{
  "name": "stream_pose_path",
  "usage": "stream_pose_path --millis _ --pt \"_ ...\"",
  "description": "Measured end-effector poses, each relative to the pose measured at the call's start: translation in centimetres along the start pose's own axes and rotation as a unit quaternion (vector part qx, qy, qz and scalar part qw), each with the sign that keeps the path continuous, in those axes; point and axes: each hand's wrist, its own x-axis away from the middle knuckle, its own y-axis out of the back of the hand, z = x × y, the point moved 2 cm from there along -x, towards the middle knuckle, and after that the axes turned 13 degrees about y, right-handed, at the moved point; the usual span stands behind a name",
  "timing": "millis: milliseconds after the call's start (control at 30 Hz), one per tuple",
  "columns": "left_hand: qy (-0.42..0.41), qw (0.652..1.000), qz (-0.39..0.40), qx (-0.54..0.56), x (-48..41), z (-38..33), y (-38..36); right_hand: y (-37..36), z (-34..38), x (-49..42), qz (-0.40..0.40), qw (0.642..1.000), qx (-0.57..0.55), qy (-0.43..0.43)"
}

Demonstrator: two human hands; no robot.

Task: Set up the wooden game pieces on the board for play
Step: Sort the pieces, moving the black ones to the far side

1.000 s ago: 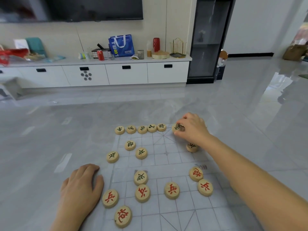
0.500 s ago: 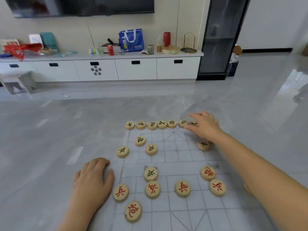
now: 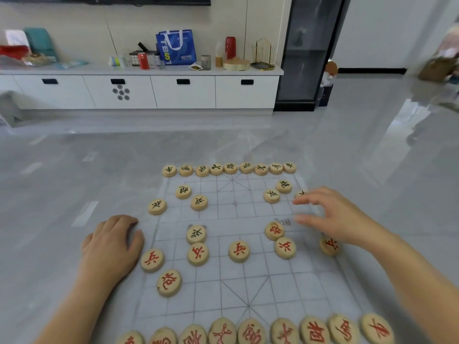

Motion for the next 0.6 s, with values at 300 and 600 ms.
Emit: stream_pose_path --millis 300,600 --pt "0.006 1.000 0.007 -0.013 0.2 -0.4 0.3 -2.7 2.1 1.9 0.132 0.989 0.072 0.008" --pt "-0.003 1.000 0.002 -0.009 0.0 -0.2 0.2 -2.9 2.9 1.7 0.121 0.984 0.126 0.036"
